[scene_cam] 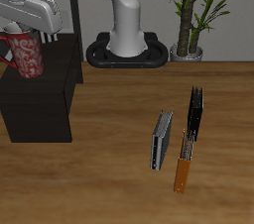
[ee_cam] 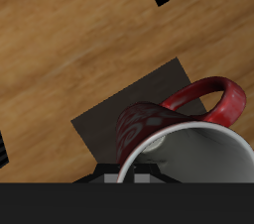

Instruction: Place the right striped book upright on top of the shelf and place the red mug on top of the shelf

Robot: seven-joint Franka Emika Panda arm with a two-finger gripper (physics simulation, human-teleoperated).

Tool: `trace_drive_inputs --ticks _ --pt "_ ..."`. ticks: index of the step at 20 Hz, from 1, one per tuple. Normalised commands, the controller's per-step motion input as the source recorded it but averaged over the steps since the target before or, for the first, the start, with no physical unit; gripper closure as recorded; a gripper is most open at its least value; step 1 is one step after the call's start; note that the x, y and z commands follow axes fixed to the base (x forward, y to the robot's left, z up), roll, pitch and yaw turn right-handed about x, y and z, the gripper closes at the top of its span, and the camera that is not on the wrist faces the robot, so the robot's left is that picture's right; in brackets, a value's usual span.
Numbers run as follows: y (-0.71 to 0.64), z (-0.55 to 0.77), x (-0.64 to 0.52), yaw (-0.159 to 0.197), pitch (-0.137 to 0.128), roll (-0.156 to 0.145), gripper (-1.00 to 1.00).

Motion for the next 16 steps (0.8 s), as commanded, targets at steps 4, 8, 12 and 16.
trace_drive_inputs --ticks 4,8,12,16 --pt "-0.06 -0.28 0.05 -0.021 0.043 -0.025 1.00" --pt "-0.05 -0.23 0.10 -0.019 0.044 -0.011 1.00" --pt "-0.14 -0.18 -0.01 -0.022 0.054 -0.065 1.00" --pt "-0.14 -0.09 0.01 -0.013 0.021 -0.029 -1.00"
